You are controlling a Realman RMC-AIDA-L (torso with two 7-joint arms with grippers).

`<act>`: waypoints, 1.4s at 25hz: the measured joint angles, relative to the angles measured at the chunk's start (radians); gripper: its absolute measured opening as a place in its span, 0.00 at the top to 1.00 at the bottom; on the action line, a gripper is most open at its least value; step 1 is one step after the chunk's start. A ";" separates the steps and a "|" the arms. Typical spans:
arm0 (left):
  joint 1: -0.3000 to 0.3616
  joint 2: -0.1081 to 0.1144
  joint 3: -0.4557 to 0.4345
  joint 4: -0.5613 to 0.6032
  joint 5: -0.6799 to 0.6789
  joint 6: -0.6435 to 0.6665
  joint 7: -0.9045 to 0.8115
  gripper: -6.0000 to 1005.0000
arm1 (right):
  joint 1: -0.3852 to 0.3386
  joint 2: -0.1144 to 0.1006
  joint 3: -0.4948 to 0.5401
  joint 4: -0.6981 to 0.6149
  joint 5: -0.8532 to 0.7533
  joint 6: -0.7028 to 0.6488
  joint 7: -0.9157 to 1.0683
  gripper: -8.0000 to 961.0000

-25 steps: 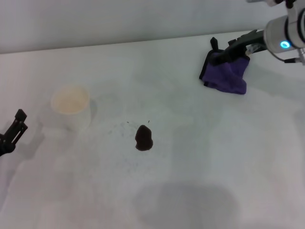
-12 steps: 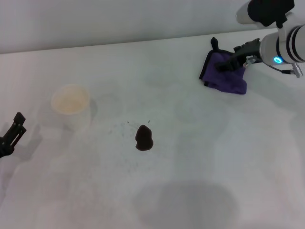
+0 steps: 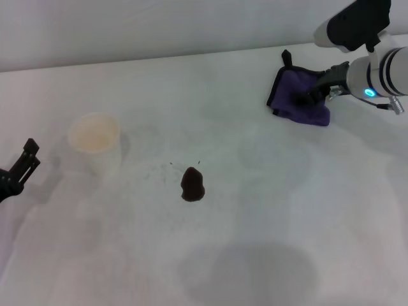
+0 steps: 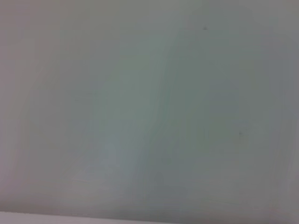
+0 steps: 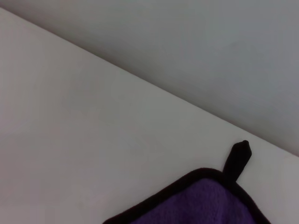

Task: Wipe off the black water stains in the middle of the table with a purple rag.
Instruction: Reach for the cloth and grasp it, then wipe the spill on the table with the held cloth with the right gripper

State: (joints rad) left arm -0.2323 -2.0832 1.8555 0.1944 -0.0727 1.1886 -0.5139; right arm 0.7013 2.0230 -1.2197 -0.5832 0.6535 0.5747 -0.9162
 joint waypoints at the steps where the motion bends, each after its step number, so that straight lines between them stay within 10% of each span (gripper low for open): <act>1: -0.005 0.000 0.000 -0.003 0.000 0.000 0.000 0.13 | -0.001 0.001 -0.002 0.000 0.000 -0.004 0.001 0.19; 21: -0.027 0.002 0.001 -0.006 -0.015 -0.001 0.000 0.13 | 0.005 -0.001 -0.006 0.042 0.012 -0.013 0.013 0.53; 29: -0.021 0.002 0.001 -0.006 -0.015 -0.001 0.000 0.13 | -0.009 -0.008 -0.002 0.020 0.025 -0.006 0.064 0.87; 35: -0.018 0.002 0.001 -0.006 -0.015 0.001 0.000 0.13 | -0.056 -0.010 -0.004 -0.096 0.098 0.132 0.031 0.89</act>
State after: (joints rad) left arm -0.2508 -2.0817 1.8561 0.1887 -0.0875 1.1895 -0.5139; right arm 0.6449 2.0132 -1.2237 -0.6797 0.7520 0.7070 -0.8852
